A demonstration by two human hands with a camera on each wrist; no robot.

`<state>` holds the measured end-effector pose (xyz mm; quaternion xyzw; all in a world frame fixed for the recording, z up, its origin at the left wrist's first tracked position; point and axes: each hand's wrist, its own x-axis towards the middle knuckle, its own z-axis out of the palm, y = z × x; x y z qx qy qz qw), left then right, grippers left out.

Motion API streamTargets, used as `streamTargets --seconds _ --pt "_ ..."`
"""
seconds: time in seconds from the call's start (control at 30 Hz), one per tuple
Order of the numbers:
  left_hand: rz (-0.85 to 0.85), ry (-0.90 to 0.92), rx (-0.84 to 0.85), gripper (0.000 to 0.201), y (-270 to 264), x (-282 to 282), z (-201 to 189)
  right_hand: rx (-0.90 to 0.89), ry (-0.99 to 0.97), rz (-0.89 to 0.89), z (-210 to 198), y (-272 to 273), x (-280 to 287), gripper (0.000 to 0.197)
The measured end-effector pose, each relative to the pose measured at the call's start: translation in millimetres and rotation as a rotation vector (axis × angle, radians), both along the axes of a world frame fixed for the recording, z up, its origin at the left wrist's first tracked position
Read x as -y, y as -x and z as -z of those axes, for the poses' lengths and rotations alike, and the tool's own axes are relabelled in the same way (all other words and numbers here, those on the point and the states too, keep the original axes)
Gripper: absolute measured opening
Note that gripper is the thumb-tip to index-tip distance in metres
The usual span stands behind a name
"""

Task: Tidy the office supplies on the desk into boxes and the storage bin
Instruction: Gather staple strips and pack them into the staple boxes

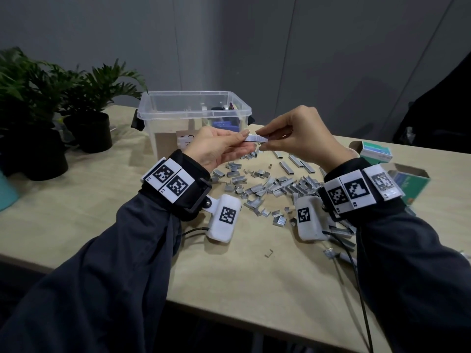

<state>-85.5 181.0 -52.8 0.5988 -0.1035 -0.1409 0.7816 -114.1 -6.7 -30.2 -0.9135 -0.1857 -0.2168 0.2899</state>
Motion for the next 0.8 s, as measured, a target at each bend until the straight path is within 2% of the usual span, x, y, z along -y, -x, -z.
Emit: streamTargets --seconds 0.23,0.4,0.6,0.7,0.8 --pt "0.018 -0.027 0.014 0.015 -2.5 1.7 0.6 0.092 0.187 -0.001 1.2 -4.5 -3.4 0.023" --pt "0.002 -0.105 0.049 0.016 -2.1 1.2 -1.2 0.087 0.174 0.122 0.6 -4.9 -3.3 0.016" --pt "-0.027 -0.249 0.094 0.024 1.5 0.2 -3.8 -0.207 0.278 0.404 -2.6 -35.1 23.9 0.011" --pt "-0.022 -0.278 0.122 0.027 0.9 -1.3 -4.3 -0.339 0.366 0.568 7.1 -56.0 39.8 0.025" --pt "-0.057 -0.288 0.169 0.026 -0.4 -3.4 -4.9 -0.429 0.39 0.624 15.0 -67.6 46.2 0.033"
